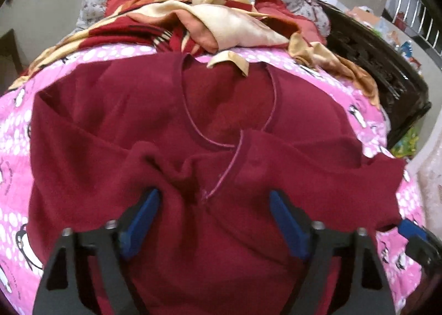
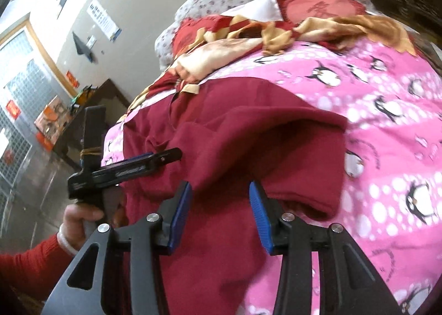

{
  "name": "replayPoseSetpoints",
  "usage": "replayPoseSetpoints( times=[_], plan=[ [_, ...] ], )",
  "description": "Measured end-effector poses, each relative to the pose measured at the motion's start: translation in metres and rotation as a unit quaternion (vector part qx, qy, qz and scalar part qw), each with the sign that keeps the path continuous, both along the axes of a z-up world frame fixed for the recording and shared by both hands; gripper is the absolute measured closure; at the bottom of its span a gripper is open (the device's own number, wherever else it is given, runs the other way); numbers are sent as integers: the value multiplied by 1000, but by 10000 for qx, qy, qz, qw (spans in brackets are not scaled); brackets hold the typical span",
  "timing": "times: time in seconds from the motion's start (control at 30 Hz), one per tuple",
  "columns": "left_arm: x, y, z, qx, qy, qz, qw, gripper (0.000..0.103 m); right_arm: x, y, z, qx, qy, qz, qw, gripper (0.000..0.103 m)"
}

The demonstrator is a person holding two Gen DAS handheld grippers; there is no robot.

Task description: Fold small clothes

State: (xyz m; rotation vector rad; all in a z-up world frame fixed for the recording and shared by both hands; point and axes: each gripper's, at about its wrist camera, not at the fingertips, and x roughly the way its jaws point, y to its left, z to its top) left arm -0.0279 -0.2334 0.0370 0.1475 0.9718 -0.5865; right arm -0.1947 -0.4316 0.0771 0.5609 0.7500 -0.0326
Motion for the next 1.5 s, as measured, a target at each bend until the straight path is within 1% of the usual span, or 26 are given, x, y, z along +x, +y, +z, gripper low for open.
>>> replayPoseSetpoints(
  times=[0.1, 0.23, 0.33, 0.37, 0.4, 0.43, 0.5, 0.57, 0.63, 0.7, 0.73, 0.77, 0.8, 0.83, 0.87, 0.9, 0.97, 1.0, 1.07, 1.1, 1.17, 1.23, 1.3, 1.37, 1.43, 1.5],
  plan=[
    [2, 6, 4, -88, 10, 126, 9999, 29, -8, -8, -3, 28, 41, -168, 9998, 50],
    [-4, 21, 14, -125, -9, 226, 9997, 29, -16, -14, -4, 168, -27, -267, 9995, 50],
    [-15, 32, 28, -401, -32, 200, 9990, 29, -20, -14, -4, 195, -68, -281, 9994, 50],
    [-21, 32, 32, -537, 2, 145, 9985, 29, -20, -13, -5, 217, -67, -276, 9994, 50],
    [-24, 29, 33, -582, 68, 57, 9983, 29, -19, -13, -7, 246, -63, -263, 9993, 50],
    [-25, 24, 32, -574, 141, -38, 9982, 29, -19, -12, -8, 267, -51, -259, 9993, 50],
    [-26, 12, 25, -435, 267, -139, 9986, 29, -18, -10, -11, 316, -18, -247, 9992, 50],
    [-22, 2, 13, -245, 359, -43, 9990, 29, -18, -9, -12, 352, -21, -242, 9991, 50],
    [-15, -4, 1, -164, 511, 90, 9985, 29, -20, -8, -11, 354, -62, -242, 9991, 50],
    [-4, -10, -8, -201, 685, 254, 9971, 29, -24, -10, -9, 333, -82, -275, 9990, 50],
    [-1, -12, -8, -218, 663, 303, 9971, 29, -25, -12, -9, 338, -79, -302, 9989, 50],
    [1, -16, -5, -253, 615, 300, 9973, 39, -27, -14, -9, 348, -70, -355, 9987, 50],
    [2, -19, -1, -280, 588, 255, 9975, 67, -28, -17, -9, 355, -61, -410, 9985, 50],
    [3, -23, 4, -347, 591, 114, 9976, 84, -29, -20, -9, 359, -54, -459, 9983, 50],
    [4, -25, 9, -474, 673, -47, 9966, 92, -30, -23, -8, 356, -45, -524, 9980, 50],
    [4, -26, 18, -566, 644, -103, 9963, 93, -31, -25, -8, 352, -42, -567, 9978, 50],
    [1, -18, 46, -699, 230, -121, 9972, 93, -31, -27, -5, 320, -61, -623, 9975, 50],
    [0, -6, 66, -876, 20, -84, 9961, 93, -31, -28, -3, 276, -80, -640, 9975, 50],
    [1, 22, 93, -1298, -131, 8, 9915, 93, -31, -28, 1, 149, -121, -662, 9976, 50],
    [2, 32, 100, -1361, -208, 70, 9904, 92, -30, -27, 3, 92, -140, -668, 9976, 50],
    [6, 59, 108, -1301, -355, 331, 9903, 92, -28, -27, 5, 21, -147, -679, 9976, 49],
    [13, 85, 97, -1051, -328, 648, 9918, 92, -25, -29, 3, 41, -103, -727, 9973, 47],
    [24, 105, 72, -782, -103, 974, 9921, 92, -19, -32, -1, 105, -24, -819, 9966, 43],
    [32, 120, 46, -743, 317, 1180, 9897, 92, -10, -36, -5, 159, 41, -884, 9960, 42],
    [32, 125, 30, -706, 442, 1256, 9886, 92, 0, -37, -8, 208, 105, -893, 9957, 41],
    [29, 124, 23, -683, 461, 1215, 9892, 92, 14, -36, -11, 166, 189, -846, 9961, 40]
  ],
)
